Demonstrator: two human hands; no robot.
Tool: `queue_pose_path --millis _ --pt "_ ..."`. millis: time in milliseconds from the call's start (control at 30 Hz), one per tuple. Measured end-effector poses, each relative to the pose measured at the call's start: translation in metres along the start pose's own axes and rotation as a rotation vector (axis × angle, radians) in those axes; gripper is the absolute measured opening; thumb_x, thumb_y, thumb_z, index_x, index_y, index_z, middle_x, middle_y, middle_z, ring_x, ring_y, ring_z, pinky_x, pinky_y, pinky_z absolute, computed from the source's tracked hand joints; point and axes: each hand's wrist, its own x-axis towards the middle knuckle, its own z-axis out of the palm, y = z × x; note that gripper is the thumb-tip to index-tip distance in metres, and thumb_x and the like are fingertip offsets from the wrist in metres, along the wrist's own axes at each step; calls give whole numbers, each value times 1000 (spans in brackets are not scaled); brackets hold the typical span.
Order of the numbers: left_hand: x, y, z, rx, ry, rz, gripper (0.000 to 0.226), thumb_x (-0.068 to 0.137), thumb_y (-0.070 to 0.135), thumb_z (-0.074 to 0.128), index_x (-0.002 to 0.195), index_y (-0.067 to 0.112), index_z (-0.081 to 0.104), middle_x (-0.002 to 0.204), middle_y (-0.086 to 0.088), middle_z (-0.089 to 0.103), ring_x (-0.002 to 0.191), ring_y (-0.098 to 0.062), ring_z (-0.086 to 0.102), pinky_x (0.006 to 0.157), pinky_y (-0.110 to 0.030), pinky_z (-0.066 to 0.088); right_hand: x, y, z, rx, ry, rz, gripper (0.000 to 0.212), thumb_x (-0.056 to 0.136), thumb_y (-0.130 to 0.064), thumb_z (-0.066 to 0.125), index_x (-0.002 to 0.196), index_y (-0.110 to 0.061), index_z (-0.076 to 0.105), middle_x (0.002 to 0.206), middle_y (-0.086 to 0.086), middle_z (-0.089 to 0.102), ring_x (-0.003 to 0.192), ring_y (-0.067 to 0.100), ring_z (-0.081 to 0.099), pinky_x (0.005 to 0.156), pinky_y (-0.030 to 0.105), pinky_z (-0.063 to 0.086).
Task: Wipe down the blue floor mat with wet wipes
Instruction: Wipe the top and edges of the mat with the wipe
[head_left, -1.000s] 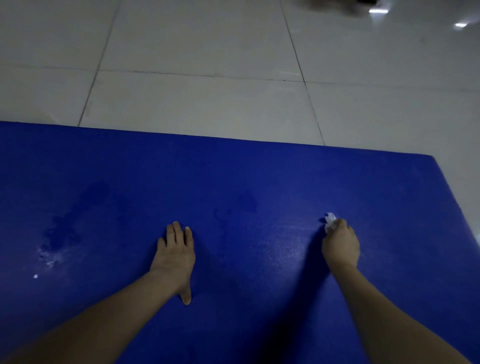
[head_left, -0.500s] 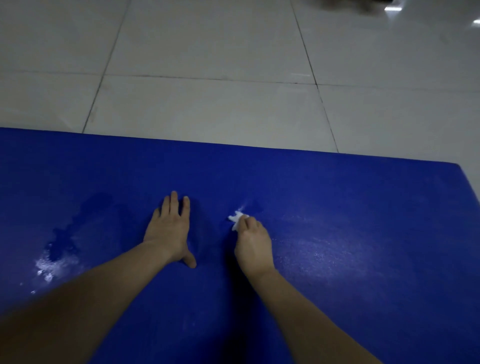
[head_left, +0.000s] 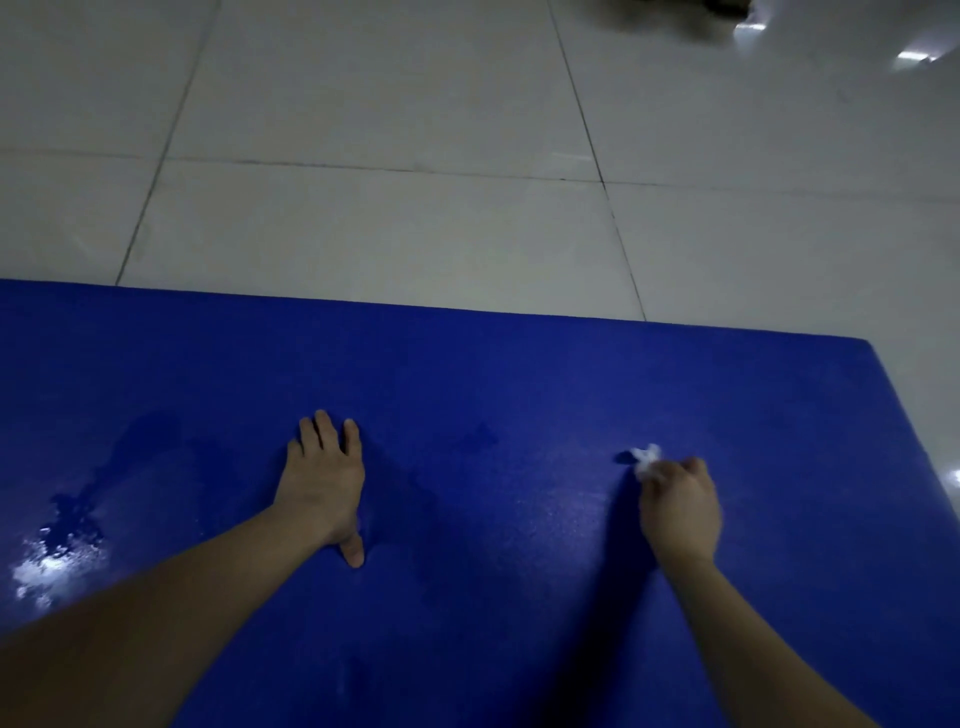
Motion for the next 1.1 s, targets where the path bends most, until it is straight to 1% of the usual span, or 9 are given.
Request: queue_pose_path --millis 100,200,367,533,667,733,833,1000,1100 --pt "1 2 -2 -3 -8 0 172 46 71 90 155 -2 -21 160 -37 -15 151 -53 -3 125 -54 17 11 3 -6 24 -31 179 12 95 -5 55 105 0 60 107 21 57 81 38 54 62 36 32" --pt "2 4 -4 -1 -21 3 172 46 69 91 155 -4 -20 159 -38 -15 150 -54 -3 125 -54 17 11 -28 3 72 -50 166 15 91 2 53 105 0 59 107 18 58 75 27 46 62 33 30" --pt "3 6 -5 15 -26 -8 172 46 68 92 154 -5 -19 159 -39 -12 150 -54 -1 124 -53 20 -10 -119 44 136 -88 -75 23 98 -9 51 114 -12 68 105 8 64 90 26 62 66 26 35" --pt "4 6 -7 16 -18 -12 171 47 68 92 154 -6 -19 159 -39 -11 150 -55 -1 124 -53 21 -46 -201 65 224 -167 -228 18 95 -5 59 109 -12 68 102 7 66 84 26 64 65 27 38" --pt "0 5 -4 -16 -3 -5 170 46 67 93 155 -5 -16 159 -39 -11 150 -55 -1 124 -52 22 -55 -211 71 127 -248 -451 12 93 -6 62 103 -13 65 97 7 65 75 20 60 60 28 40" --pt "-1 4 -3 -25 -4 -8 171 45 67 93 155 -4 -16 159 -38 -11 150 -55 -2 124 -53 21 -44 -193 66 81 -272 -472 10 95 -7 57 99 -15 61 100 4 63 78 21 59 61 32 45" --pt "0 4 -4 -36 -13 -7 173 44 66 94 155 -5 -18 159 -39 -12 150 -56 -2 124 -53 20 -19 -143 46 76 -187 -302 9 97 -14 50 97 -15 59 105 2 66 88 28 64 67 37 52" --pt "0 6 -7 -44 -13 2 172 45 64 95 154 -6 -18 158 -39 -13 150 -56 -2 124 -53 20 21 -33 3 -42 -85 140 11 100 -19 49 106 -10 51 104 15 65 82 34 61 62 36 41" --pt "-1 3 -6 -68 -1 17 171 45 63 95 155 -5 -16 159 -38 -13 150 -55 -3 124 -53 20 34 -17 -3 -67 -74 298 18 99 -16 51 114 -7 47 112 21 59 91 39 60 67 39 40"
